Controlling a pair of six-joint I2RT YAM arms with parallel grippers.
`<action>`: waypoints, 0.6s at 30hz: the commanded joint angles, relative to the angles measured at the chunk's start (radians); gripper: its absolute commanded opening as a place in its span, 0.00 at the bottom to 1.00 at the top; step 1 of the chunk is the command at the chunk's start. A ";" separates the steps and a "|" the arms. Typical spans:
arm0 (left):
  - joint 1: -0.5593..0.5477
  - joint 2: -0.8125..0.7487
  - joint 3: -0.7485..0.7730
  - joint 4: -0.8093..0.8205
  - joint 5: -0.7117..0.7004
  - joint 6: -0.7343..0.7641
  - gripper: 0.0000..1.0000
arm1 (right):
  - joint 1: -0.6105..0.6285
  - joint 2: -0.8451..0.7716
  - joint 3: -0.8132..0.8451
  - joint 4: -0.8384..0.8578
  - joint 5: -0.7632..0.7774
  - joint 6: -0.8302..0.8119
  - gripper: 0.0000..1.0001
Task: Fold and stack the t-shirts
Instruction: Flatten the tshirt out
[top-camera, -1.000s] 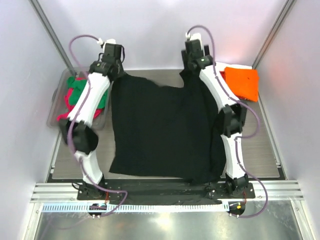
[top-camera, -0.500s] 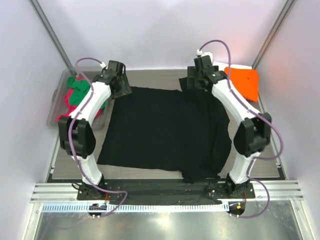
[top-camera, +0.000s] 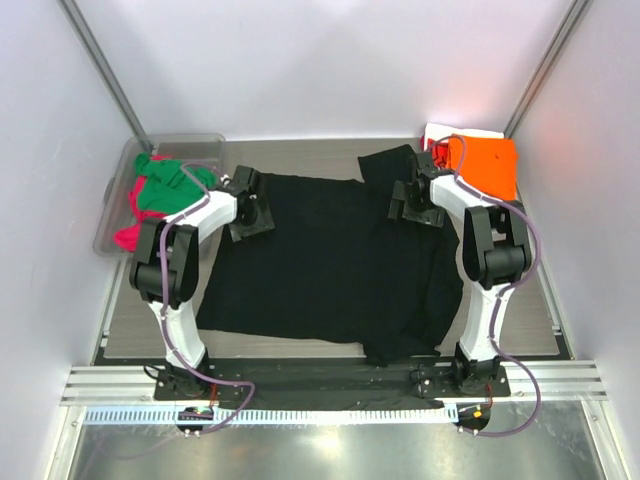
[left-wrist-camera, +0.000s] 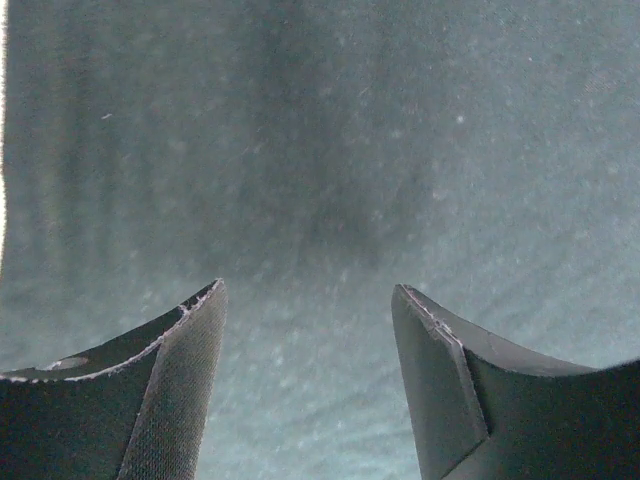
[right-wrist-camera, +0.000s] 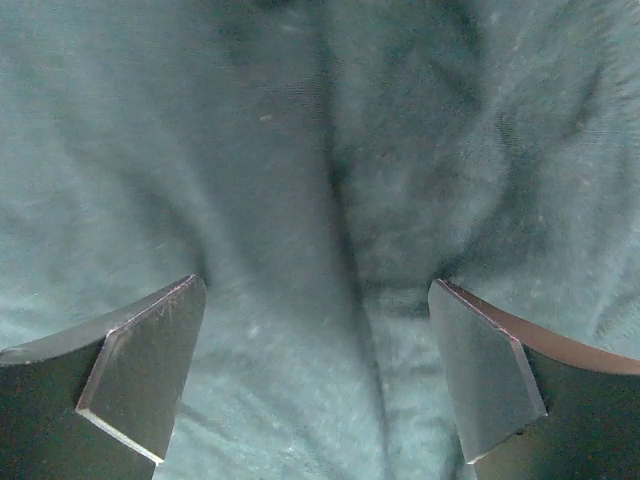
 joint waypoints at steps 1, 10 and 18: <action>0.003 0.027 -0.002 0.081 0.016 -0.026 0.68 | -0.003 0.049 0.061 -0.008 -0.034 0.026 1.00; 0.068 0.043 -0.082 0.068 -0.058 -0.143 0.66 | -0.007 0.304 0.344 -0.013 -0.008 -0.073 1.00; 0.073 -0.044 -0.131 0.073 0.021 -0.192 0.67 | 0.019 0.351 0.624 -0.100 0.010 -0.154 0.99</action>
